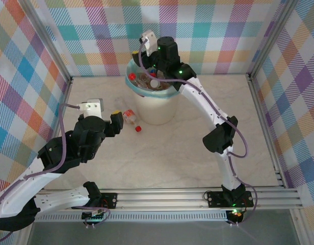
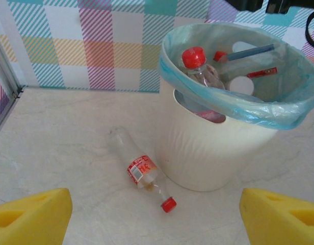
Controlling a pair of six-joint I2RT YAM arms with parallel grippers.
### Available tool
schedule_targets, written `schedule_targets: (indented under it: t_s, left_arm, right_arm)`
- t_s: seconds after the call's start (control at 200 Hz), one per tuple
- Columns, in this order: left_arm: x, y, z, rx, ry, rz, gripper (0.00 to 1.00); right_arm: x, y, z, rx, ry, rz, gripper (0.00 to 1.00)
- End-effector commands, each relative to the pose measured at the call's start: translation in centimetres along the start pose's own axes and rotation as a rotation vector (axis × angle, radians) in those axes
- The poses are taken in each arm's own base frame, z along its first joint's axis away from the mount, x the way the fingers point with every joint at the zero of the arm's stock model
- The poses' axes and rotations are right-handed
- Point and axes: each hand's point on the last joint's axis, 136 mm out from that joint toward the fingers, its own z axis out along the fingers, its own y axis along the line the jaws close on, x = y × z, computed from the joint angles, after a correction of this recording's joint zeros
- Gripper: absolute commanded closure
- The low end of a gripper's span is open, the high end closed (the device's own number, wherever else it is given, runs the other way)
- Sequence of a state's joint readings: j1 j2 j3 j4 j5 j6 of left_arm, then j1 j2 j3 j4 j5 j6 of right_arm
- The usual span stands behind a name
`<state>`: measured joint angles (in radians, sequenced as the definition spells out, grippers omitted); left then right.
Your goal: Put the plastic bottles in the bin
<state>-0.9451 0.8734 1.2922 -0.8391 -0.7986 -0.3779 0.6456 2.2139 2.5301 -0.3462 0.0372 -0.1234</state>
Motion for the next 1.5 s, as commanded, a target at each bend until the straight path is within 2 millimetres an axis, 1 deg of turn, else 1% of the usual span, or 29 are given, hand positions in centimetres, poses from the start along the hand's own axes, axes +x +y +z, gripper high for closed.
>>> schedule_targets:
  t_s: [0.0,0.09,0.165,0.225,0.285,0.335,0.395,0.445,0.495,0.55,0.63,0.695,0.7,0.735,0.745,0.785,0.8,0.84,0.85,0.865,0.88,0.935,0.99,1.07,1.12,1.22,1.335,1.495]
  left_arm:
    - [-0.1,0.6,0.3,-0.036,-0.011,0.001,0.14]
    - [0.0,0.7,0.5,-0.043,-0.007,0.003,0.14]
    - [0.2,0.8,0.6,-0.046,0.001,0.000,0.15]
    - [0.4,1.0,0.8,-0.058,0.011,-0.007,0.14]
    - [0.8,1.3,1.2,-0.068,0.031,-0.024,0.14]
    - [1.2,1.6,1.6,-0.074,0.058,-0.048,0.14]
    - [1.8,2.0,2.4,-0.075,0.099,-0.087,0.14]
    - [2.4,2.4,3.2,-0.073,0.134,-0.127,0.14]
    - [2.8,2.8,3.9,-0.074,0.163,-0.168,0.14]
    - [3.5,3.2,4.9,-0.073,0.199,-0.209,0.14]
    - [4.7,3.7,6.7,-0.072,0.258,-0.272,0.13]
    - [6.0,4.0,8.6,-0.068,0.316,-0.337,0.12]
    - [6.1,4.0,8.8,-0.067,0.321,-0.342,0.12]
    - [6.9,4.2,9.8,-0.067,0.349,-0.376,0.11]
    - [7.1,4.3,10.1,-0.068,0.354,-0.385,0.11]
    - [8.0,4.4,11.3,-0.068,0.379,-0.413,0.11]
    - [8.3,4.4,11.8,-0.068,0.389,-0.422,0.11]
    - [8.9,4.3,12.9,-0.064,0.410,-0.440,0.10]
    - [9.1,4.3,13.2,-0.062,0.414,-0.442,0.10]
    - [9.3,4.2,13.6,-0.062,0.420,-0.449,0.10]
    - [9.4,4.1,14.0,-0.058,0.428,-0.454,0.09]
    - [10.4,4.1,15.6,-0.062,0.463,-0.477,0.09]
    - [11.0,4.0,17.1,-0.060,0.491,-0.500,0.09]
    - [12.5,4.1,19.2,-0.079,0.539,-0.526,0.09]
    - [13.1,4.0,20.4,-0.079,0.558,-0.540,0.09]
    - [15.0,3.8,22.6,-0.090,0.606,-0.564,0.09]
    - [17.2,3.5,24.6,-0.095,0.681,-0.577,0.09]
    - [18.7,2.9,26.7,-0.090,0.715,-0.614,0.11]
  right_arm:
    - [3.4,0.9,1.6,-0.030,0.083,0.057,0.48]
    - [5.2,0.9,2.2,-0.026,0.128,0.074,0.50]
    - [5.6,1.1,2.2,-0.038,0.145,0.102,0.51]
    - [4.9,1.3,1.8,-0.046,0.132,0.127,0.51]
    - [3.4,1.3,1.1,-0.051,0.101,0.148,0.50]
    - [1.7,1.2,0.3,-0.049,0.068,0.160,0.50]
    - [-0.5,1.0,-1.0,-0.044,0.026,0.167,0.47]
    - [-2.3,0.8,-2.3,-0.036,-0.004,0.172,0.41]
    - [-3.4,0.5,-3.5,-0.023,-0.018,0.176,0.37]
    - [-4.9,0.3,-5.3,-0.010,-0.035,0.176,0.35]
    - [-6.2,0.0,-7.7,0.007,-0.043,0.176,0.33]
    - [-6.6,0.0,-9.7,0.012,-0.051,0.178,0.32]
    - [-7.1,0.0,-10.0,0.013,-0.063,0.177,0.31]
    - [-7.6,0.0,-11.3,0.013,-0.081,0.179,0.31]
    - [-7.3,0.0,-11.4,0.014,-0.078,0.181,0.31]
    - [-7.4,0.0,-12.8,0.016,-0.096,0.186,0.30]
    - [-7.9,0.0,-13.6,0.017,-0.111,0.188,0.30]
    - [-7.6,0.0,-14.9,0.021,-0.119,0.189,0.30]
    - [-7.8,0.0,-15.3,0.021,-0.128,0.190,0.30]
    - [-7.2,0.0,-15.4,0.024,-0.120,0.190,0.30]
    - [-7.5,0.0,-16.2,0.028,-0.132,0.190,0.29]
    - [-7.3,-0.2,-18.1,0.050,-0.145,0.193,0.30]
    - [-6.5,-0.4,-19.6,0.066,-0.144,0.195,0.29]
    - [-5.2,-0.4,-21.2,0.078,-0.136,0.195,0.29]
    - [-4.2,-0.2,-21.9,0.074,-0.125,0.197,0.28]
    - [-2.5,0.1,-23.2,0.073,-0.100,0.193,0.26]
    - [-0.6,0.0,-24.4,0.093,-0.071,0.183,0.25]
    - [1.3,-0.3,-25.2,0.120,-0.023,0.175,0.23]
